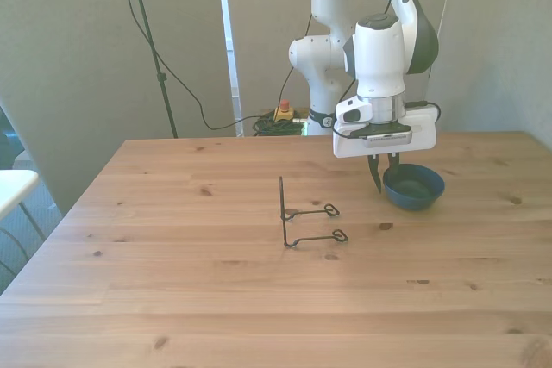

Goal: Unload the bowl

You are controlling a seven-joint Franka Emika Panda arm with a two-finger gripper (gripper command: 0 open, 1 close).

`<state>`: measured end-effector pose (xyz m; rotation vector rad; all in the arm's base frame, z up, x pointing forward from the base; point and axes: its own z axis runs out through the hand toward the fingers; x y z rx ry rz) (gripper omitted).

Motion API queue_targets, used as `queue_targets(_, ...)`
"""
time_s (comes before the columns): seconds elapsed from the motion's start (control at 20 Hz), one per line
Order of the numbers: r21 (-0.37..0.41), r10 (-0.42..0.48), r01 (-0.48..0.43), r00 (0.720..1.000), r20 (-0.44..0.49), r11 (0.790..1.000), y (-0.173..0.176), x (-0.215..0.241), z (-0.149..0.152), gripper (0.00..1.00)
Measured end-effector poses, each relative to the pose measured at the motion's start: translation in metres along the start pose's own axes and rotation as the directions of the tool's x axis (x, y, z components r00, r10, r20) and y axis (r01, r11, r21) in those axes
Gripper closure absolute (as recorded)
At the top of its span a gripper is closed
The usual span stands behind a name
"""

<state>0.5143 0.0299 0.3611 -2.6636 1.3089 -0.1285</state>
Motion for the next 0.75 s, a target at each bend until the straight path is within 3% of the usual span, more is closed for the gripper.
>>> queue_targets(0.2,0.011,-0.004,0.004,1.0,-0.011,1.0,-0.001,0.0,-0.008,0.0)
queue_targets(0.45,0.035,-0.027,0.029,0.999,-0.044,0.999,0.0,-0.01,-0.051,0.0)
queue_targets(0.75,0.0,-0.039,0.039,0.999,-0.019,0.999,0.023,-0.031,-0.093,0.0)
